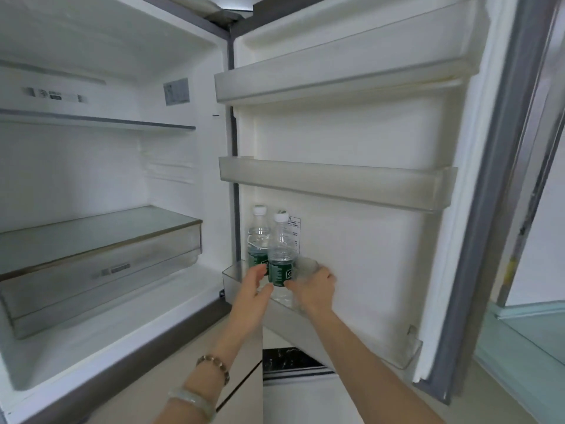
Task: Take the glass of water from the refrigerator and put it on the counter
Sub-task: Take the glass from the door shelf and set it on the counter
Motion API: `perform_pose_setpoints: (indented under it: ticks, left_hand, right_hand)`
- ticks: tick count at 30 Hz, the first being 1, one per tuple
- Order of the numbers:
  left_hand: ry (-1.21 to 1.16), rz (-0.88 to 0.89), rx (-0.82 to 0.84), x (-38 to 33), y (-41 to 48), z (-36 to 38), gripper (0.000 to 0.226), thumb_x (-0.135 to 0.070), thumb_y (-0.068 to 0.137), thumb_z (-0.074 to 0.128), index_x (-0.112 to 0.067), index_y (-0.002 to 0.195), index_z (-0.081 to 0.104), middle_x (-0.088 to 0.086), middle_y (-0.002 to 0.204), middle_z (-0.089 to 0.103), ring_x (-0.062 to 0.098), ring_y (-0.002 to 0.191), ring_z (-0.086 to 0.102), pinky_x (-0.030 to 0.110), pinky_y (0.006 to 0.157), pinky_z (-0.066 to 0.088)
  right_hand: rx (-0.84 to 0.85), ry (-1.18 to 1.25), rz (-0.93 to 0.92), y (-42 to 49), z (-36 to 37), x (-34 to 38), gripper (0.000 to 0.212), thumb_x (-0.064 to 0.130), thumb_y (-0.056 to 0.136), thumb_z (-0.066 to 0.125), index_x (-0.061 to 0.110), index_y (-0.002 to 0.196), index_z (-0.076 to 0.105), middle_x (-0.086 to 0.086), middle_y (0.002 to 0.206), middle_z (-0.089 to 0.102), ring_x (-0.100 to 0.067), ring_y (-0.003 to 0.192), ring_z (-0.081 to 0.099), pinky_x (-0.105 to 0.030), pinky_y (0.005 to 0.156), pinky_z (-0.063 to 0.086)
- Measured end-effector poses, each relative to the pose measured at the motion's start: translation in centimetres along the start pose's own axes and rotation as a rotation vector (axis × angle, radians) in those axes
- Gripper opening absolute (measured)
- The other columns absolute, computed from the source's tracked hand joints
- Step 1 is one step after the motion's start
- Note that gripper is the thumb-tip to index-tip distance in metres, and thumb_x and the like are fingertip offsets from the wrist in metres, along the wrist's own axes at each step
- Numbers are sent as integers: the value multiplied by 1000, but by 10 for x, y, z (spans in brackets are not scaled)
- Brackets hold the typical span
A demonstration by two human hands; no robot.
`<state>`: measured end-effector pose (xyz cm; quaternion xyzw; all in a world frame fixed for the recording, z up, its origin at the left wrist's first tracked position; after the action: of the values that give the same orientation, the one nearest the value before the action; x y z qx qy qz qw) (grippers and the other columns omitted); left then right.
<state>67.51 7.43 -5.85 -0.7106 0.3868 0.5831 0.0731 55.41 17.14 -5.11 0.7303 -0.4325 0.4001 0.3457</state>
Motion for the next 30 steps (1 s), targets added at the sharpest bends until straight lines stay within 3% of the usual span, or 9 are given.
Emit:
perform_pose_setpoints:
  ticks: [7, 13, 18, 21, 25, 27, 30]
  left_hand:
    - [-76, -9, 127, -3, 15, 19, 33, -6, 96, 45, -13, 127, 50, 0, 125, 56, 15, 119, 53, 18, 95, 38]
    - [-14, -47, 178, 1, 22, 23, 35, -13, 96, 46, -14, 131, 51, 1, 128, 58, 12, 116, 53, 22, 99, 37]
    - [-4, -111, 231, 1, 27, 28, 42, -27, 94, 50, -15, 135, 49, 0, 131, 55, 15, 120, 51, 28, 103, 37]
    - [-276, -245, 247, 1, 27, 40, 41, -27, 94, 52, -14, 133, 49, 2, 129, 56, 15, 117, 53, 29, 105, 39]
    - [-624, -451, 308, -13, 20, 60, 49, -29, 99, 45, -8, 142, 37, 5, 139, 44, 25, 134, 41, 37, 111, 35]
    - [-716, -535, 359, -19, 13, 62, 56, -38, 96, 47, -5, 141, 39, 14, 142, 48, 30, 131, 47, 41, 108, 40]
    - [-809, -592, 445, -32, -5, 59, 60, -47, 94, 47, 1, 130, 49, 23, 127, 61, 35, 115, 61, 46, 100, 47]
  right_hand:
    - [-41, -102, -19, 7, -1, -1, 81, 28, 69, 78, -1, 129, 32, -21, 132, 40, -38, 116, 50, -44, 94, 46]
    - [-60, -66, 39, 11, -14, -3, 82, 38, 60, 82, 4, 123, 42, -12, 122, 57, -31, 108, 60, -31, 79, 47]
    - [-120, 9, -24, 8, -45, 11, 72, 31, 57, 82, 3, 112, 45, -12, 113, 59, -31, 104, 60, -38, 83, 50]
    - [-113, 47, -72, 1, -66, 30, 61, 33, 55, 80, 10, 100, 45, -4, 98, 59, -30, 91, 64, -42, 76, 54]
    - [-90, 114, -128, -13, -87, 52, 49, 25, 57, 78, 13, 94, 48, 6, 84, 53, -26, 84, 64, -43, 72, 56]
    - [-55, 139, -147, -22, -94, 60, 45, 22, 59, 78, 16, 94, 50, 6, 87, 55, -19, 81, 61, -37, 68, 54]
    - [15, 159, -200, -38, -103, 70, 44, 23, 61, 79, 20, 95, 51, 5, 94, 58, -10, 79, 58, -20, 58, 45]
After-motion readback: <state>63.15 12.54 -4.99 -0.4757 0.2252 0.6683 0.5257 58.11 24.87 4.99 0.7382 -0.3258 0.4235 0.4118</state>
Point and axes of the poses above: each hand's wrist, its own y-axis towards the middle knuckle, its own z-axis out of the palm, x = y × z, the point moved 7 cm from there along y, towards the middle knuckle
